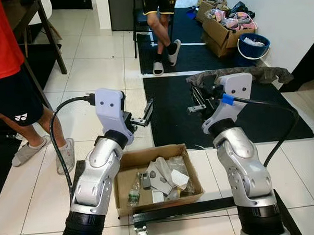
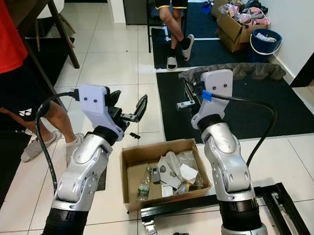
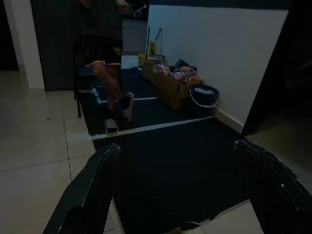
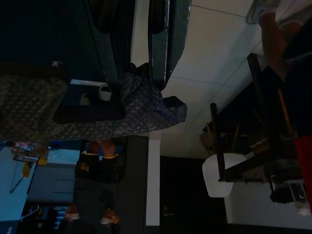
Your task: Picking trash to rubbish bin
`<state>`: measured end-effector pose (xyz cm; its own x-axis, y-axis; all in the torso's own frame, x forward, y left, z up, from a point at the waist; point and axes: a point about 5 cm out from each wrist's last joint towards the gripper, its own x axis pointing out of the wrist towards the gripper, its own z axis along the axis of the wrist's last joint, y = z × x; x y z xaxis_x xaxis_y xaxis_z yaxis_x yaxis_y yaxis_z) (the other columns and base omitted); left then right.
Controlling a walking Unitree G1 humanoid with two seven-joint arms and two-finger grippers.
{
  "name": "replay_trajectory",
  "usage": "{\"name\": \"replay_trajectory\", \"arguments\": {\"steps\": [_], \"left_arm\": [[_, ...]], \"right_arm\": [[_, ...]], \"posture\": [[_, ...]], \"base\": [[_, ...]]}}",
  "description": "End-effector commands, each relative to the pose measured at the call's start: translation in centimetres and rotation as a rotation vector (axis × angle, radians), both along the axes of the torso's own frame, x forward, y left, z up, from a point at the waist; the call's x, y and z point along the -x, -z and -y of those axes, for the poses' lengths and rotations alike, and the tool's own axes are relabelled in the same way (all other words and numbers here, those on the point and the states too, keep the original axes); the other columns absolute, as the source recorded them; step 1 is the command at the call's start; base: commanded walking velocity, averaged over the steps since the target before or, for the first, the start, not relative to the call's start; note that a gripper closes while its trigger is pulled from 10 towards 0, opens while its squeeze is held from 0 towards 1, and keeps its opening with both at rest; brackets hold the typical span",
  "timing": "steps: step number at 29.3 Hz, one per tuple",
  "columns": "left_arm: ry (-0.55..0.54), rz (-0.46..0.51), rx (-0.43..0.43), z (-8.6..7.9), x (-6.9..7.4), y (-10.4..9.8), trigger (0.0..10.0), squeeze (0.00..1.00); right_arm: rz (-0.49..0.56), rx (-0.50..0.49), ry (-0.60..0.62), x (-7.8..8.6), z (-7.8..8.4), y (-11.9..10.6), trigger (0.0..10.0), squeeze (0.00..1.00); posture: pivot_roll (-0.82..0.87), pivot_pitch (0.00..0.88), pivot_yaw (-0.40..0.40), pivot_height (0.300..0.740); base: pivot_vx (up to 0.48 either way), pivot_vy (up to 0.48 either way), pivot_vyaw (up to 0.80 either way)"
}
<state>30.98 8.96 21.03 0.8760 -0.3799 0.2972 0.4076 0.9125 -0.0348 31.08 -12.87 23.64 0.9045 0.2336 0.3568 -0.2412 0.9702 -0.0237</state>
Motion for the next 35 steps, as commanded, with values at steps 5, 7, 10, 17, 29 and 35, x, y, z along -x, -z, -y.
{"name": "replay_trajectory", "arguments": {"steps": [5, 7, 10, 17, 29, 35], "left_arm": [[-0.007, -0.022, -0.002, -0.1, 0.1, 0.7, 10.0, 0.00], [-0.010, -0.031, 0.007, -0.2, 0.0, 0.8, 10.0, 0.00], [-0.013, -0.037, 0.013, -0.3, -0.1, 0.8, 10.0, 0.00], [-0.012, -0.035, 0.009, -0.3, 0.0, 0.9, 10.0, 0.00], [-0.051, -0.021, -0.123, -1.1, -0.5, 2.2, 10.0, 0.00], [-0.180, -0.068, -0.143, -3.2, -1.4, 3.3, 10.0, 0.00]], "right_arm": [[-0.003, 0.011, 0.006, 0.0, 0.2, 0.4, 10.0, 0.00], [-0.003, 0.012, 0.006, 0.0, 0.2, 0.4, 10.0, 0.00], [-0.003, 0.014, 0.006, 0.0, 0.2, 0.4, 10.0, 0.00], [-0.003, 0.017, 0.003, 0.0, 0.1, 0.5, 10.0, 0.00], [-0.183, 0.160, -0.074, -2.6, -0.6, 5.1, 10.0, 0.00], [-0.424, 0.542, -0.209, -2.6, -2.3, 13.9, 10.0, 0.00]], "posture": [[-0.04, 0.150, -0.021, 0.740], [-0.04, 0.150, -0.021, 0.740], [-0.04, 0.150, -0.021, 0.740], [-0.04, 0.140, -0.022, 0.740], [-0.05, 0.171, -0.035, 0.740], [-0.02, 0.181, -0.054, 0.740]], "base": [[0.000, -0.232, 0.00], [0.000, 0.000, 0.00], [0.000, 0.000, 0.00], [0.000, 0.000, 0.00], [0.000, 0.000, 0.00], [0.000, 0.000, 0.00]]}}
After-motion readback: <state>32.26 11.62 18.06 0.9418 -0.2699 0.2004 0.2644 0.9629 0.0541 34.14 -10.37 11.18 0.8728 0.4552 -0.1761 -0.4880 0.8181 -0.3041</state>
